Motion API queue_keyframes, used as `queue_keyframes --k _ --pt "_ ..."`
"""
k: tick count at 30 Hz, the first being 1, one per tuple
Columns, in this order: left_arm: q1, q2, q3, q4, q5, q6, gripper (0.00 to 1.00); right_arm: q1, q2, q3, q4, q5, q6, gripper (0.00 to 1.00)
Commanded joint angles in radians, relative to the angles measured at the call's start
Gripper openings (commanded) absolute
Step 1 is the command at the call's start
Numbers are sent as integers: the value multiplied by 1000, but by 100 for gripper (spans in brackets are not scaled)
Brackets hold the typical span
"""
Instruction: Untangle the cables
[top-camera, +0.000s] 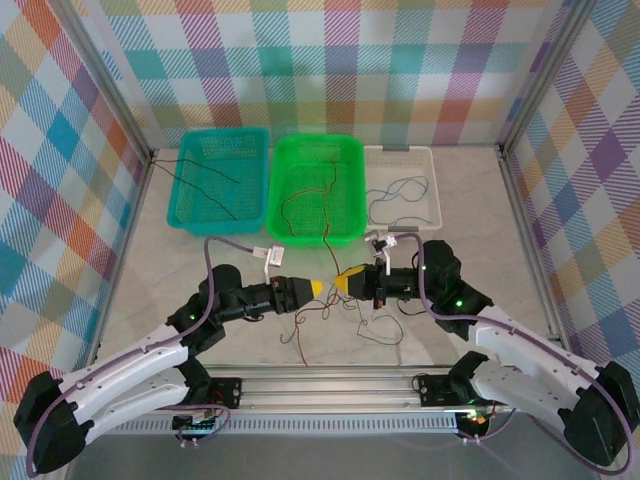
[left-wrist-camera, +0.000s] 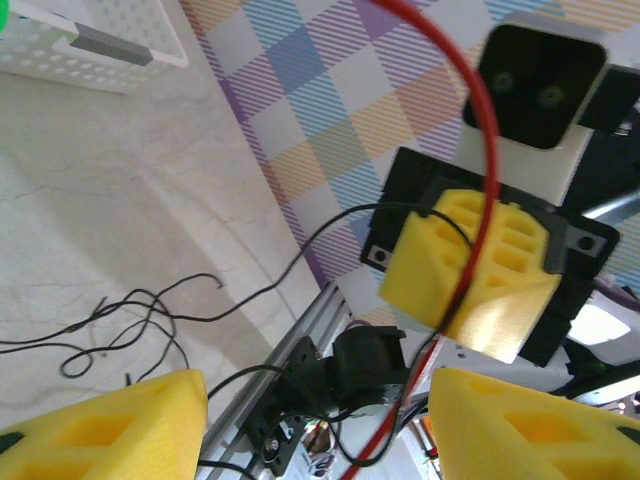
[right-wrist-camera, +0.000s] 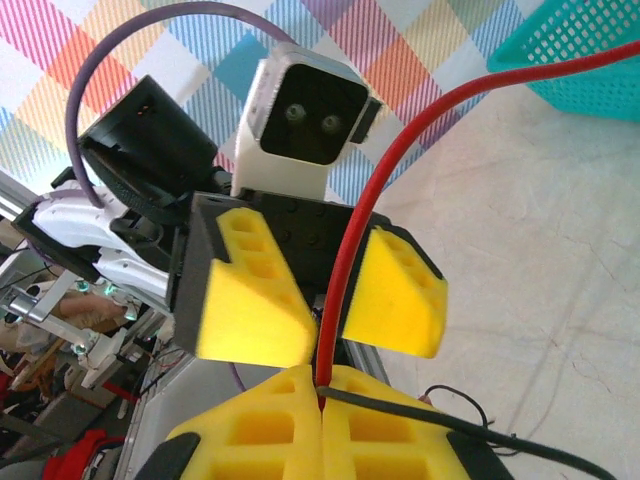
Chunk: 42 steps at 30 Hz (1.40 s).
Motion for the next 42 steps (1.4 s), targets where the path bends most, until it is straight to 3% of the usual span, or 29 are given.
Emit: queue_keyframes --k 1,14,21,28,30,42 --pt "-30 1 -15 107 38 -22 59 -4 16 24 49 -11 26 0" --pt "-91 61 2 76 54 49 47 -4 63 44 84 -11 72 0" --pt "-98 84 0 81 43 62 30 -4 74 43 111 -14 98 0" --pt "-99 68 2 58 10 84 0 -4 66 41 83 -5 90 0" --pt "-100 48 -1 40 -10 91 0 -4 62 35 72 -4 87 0" --pt "-98 17 -29 24 -104 73 0 2 55 -17 137 -10 122 37"
